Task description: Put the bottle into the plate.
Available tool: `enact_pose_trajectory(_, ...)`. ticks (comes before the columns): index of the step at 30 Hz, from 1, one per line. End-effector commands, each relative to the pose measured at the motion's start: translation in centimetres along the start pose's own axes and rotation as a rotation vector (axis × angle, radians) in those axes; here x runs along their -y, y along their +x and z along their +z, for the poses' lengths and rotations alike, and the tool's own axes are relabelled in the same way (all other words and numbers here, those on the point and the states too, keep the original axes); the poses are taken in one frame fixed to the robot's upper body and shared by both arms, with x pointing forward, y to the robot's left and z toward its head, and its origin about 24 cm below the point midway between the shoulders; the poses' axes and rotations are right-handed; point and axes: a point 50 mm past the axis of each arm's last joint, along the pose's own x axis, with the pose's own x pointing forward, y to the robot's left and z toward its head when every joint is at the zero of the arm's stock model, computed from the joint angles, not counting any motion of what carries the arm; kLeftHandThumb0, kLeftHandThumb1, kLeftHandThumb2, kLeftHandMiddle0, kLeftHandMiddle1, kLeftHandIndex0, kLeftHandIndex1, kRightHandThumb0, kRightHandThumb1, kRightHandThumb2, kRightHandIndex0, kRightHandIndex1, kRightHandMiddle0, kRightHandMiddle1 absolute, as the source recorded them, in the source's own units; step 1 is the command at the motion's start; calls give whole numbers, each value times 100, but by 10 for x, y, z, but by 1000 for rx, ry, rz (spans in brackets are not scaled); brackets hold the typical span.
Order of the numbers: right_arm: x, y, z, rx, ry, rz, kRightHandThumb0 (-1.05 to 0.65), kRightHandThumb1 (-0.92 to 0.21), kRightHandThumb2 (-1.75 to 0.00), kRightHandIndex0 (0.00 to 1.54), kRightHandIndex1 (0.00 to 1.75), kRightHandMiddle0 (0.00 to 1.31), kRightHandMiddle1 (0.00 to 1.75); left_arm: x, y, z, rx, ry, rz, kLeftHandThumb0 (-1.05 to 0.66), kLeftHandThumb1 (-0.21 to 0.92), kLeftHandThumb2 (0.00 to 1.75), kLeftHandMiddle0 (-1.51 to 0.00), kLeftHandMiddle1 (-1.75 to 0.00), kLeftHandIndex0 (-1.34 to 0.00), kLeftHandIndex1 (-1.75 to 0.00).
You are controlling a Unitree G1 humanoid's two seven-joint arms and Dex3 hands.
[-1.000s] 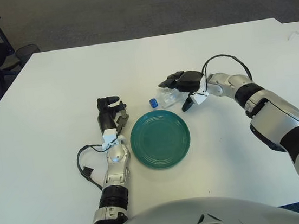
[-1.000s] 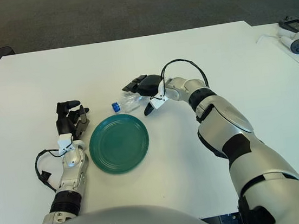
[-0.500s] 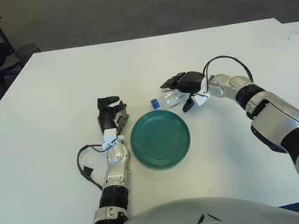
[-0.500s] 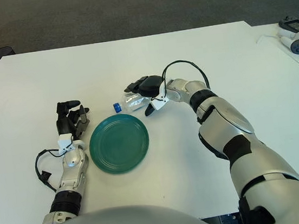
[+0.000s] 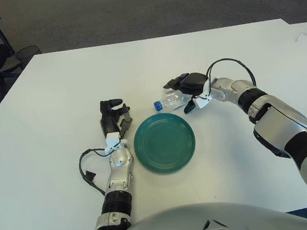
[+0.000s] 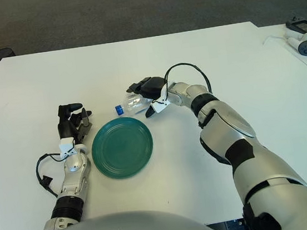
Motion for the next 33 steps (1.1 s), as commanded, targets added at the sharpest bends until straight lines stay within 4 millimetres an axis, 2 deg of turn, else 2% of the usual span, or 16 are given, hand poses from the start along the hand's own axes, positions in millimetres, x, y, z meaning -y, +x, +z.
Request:
enact_pose_trajectory(1,-26,-1,5,-2,11,98,-79,-92,-31,27,6,0,48,-9,-15,-27,-128,45,26,-36,79,71,-62,-119,-27,-175)
enact_pose_trajectory(9,-29,5,9,-24,17,98,-75,-92,-30,30,8,0,56,-10,-16,-27,-130,57,30,-36,81,68,-62,-117,-26,-175)
enact_pose_trajectory(14,-31,10,11,-62,-4,77,-70,-92,-29,37,17,0,65,-9,-17,-27,-137,60,31,-36,81,67,-62,-117,-26,-175)
enact_pose_trajectory(16,-34,12,12,-81,-24,73,-68,-91,-31,31,47,0,75,-10,-17,-27,-138,62,31,-36,81,67,-62,-117,-26,-175)
enact_pose_trajectory(17,-36,12,12,-87,-34,73,-67,-90,-32,31,62,0,89,-9,-17,-27,-138,63,30,-36,81,67,-62,-117,-26,-175)
enact_pose_trajectory(19,-38,13,13,-93,-54,75,-63,-83,-44,30,113,0,131,-9,-18,-27,-139,65,28,-36,81,67,-62,-118,-26,-175)
enact_pose_trajectory(22,-41,13,14,-91,-76,76,-58,-75,-57,31,149,0,157,-9,-18,-27,-142,64,27,-36,81,68,-62,-118,-26,-175)
enact_pose_trajectory(23,-45,13,16,-90,-86,80,-57,-74,-59,33,154,1,161,-9,-18,-28,-144,63,28,-36,81,68,-62,-118,-26,-175)
enact_pose_trajectory(25,-51,13,18,-89,-103,86,-46,-72,-72,42,166,20,169,-10,-19,-28,-145,61,31,-36,81,68,-62,-118,-26,-175)
enact_pose_trajectory(27,-55,13,19,-91,-113,88,-43,-66,-83,50,170,29,172,-10,-19,-28,-145,61,34,-36,81,69,-62,-118,-26,-175)
enact_pose_trajectory(29,-57,13,20,-93,-126,86,-42,-61,-91,55,172,35,173,-10,-19,-28,-145,61,38,-36,80,69,-62,-118,-26,-175)
enact_pose_trajectory(33,-58,13,22,-80,-139,64,-43,-48,-109,81,174,47,174,-10,-19,-28,-144,58,44,-36,80,69,-62,-118,-27,-175)
